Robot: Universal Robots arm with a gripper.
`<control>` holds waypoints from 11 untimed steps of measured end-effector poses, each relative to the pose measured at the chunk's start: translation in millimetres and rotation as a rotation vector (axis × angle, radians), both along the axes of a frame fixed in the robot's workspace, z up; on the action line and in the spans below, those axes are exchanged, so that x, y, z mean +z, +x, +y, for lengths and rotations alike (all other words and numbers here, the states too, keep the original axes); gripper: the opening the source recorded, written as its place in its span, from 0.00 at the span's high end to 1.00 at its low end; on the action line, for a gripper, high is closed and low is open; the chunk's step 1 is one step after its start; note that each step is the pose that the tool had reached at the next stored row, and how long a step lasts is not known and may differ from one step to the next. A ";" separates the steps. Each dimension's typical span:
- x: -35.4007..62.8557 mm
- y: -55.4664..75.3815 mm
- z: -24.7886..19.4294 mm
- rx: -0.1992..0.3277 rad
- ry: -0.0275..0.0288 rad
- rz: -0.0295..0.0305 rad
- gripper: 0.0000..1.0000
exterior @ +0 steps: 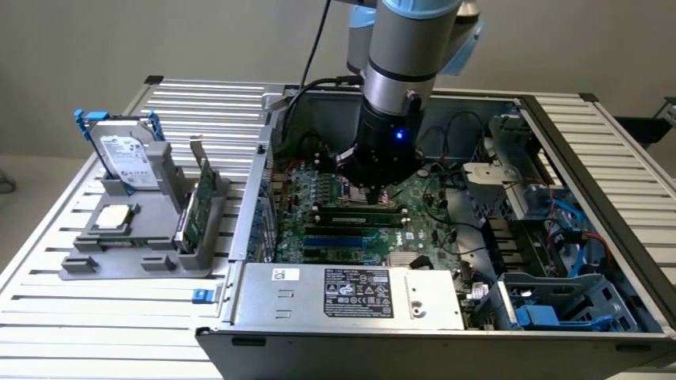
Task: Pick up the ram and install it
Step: 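Press down the ram until it locks into place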
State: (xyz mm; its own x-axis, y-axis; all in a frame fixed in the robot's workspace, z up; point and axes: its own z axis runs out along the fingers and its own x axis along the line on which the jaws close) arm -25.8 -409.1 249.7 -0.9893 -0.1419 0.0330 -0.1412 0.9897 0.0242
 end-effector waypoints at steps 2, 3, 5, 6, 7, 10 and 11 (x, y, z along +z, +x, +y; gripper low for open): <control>0.0 0.0 0.0 -0.033 0.0000 0.0000 0.89; 0.0 0.0 0.0 -0.047 0.0000 0.0000 0.89; 0.3 -0.1 -1.4 -0.063 0.0000 0.0000 0.89; 0.6 0.0 -3.4 -0.066 0.0000 0.0001 0.89; 1.0 0.0 -5.3 -0.068 0.0000 0.0003 0.89; 2.5 0.0 -10.9 -0.079 0.0000 0.0012 0.89; 2.9 0.0 -12.3 -0.083 -0.0001 0.0014 0.89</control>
